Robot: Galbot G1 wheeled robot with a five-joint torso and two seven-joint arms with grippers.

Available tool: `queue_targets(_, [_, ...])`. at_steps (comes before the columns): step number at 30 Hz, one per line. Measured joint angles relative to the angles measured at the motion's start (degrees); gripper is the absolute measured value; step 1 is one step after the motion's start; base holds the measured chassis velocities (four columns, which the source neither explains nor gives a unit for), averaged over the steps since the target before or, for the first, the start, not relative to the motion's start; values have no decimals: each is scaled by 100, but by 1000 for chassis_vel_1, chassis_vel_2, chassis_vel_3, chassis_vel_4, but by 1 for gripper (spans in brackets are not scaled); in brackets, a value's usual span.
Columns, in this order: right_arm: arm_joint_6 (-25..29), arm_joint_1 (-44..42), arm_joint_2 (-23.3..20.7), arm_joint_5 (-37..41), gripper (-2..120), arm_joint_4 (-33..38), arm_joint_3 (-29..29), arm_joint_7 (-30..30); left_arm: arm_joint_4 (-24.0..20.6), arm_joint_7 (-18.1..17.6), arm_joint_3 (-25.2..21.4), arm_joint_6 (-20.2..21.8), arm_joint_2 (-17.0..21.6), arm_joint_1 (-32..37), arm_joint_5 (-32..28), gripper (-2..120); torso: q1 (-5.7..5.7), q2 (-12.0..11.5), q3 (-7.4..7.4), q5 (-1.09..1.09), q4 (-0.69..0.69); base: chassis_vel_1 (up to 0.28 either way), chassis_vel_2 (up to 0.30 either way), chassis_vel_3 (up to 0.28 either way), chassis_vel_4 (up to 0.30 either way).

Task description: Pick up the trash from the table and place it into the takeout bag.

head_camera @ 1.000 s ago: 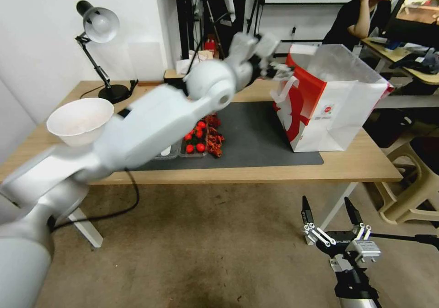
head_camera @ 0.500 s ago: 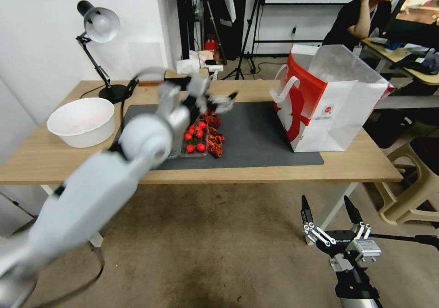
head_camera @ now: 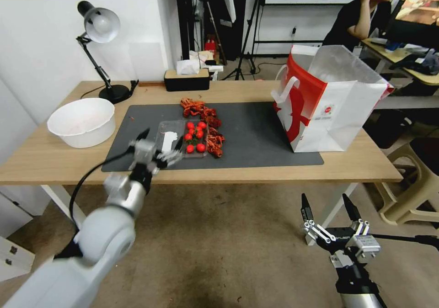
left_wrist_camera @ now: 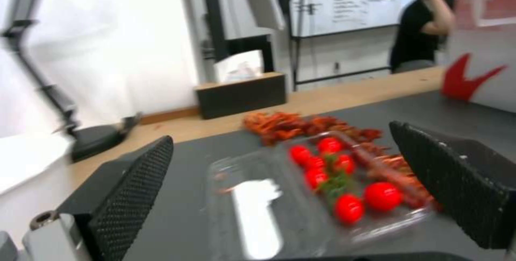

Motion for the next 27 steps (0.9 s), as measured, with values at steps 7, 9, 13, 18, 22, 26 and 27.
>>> queue_targets(7, [-319,28,-190,172,100,-69,123,74,3,-310,-656,-684,-202,990,328,100,2,0,0,0,0,0,0,0,0])
queue_targets(9, [-377,36,-189,175,100,-89,146,111,2,-351,-670,-753,-256,1080,375,100,1,0,0,1,0,0,0,0,0])
queue_targets(13, [-511,66,-169,279,100,-195,229,121,62,-381,-595,-920,-442,1248,468,100,1,0,0,0,-2,0,0,0,0])
queue_targets(18, [-635,67,-198,486,100,-219,403,61,240,-375,-556,-1128,-592,1471,521,100,2,-1,1,0,-4,0,0,0,0])
queue_targets(22, [-703,100,-272,579,100,-216,411,33,299,-383,-592,-1304,-717,1647,533,100,2,-1,1,-1,0,0,0,0,0])
queue_targets(26, [-757,134,-352,674,100,-215,411,-22,310,-375,-625,-1410,-860,1814,588,100,2,-1,1,1,1,0,0,0,0])
queue_targets(27, [-765,139,-365,685,100,-215,410,-29,312,-372,-625,-1420,-875,1830,593,100,1,-1,1,0,1,0,0,0,0])
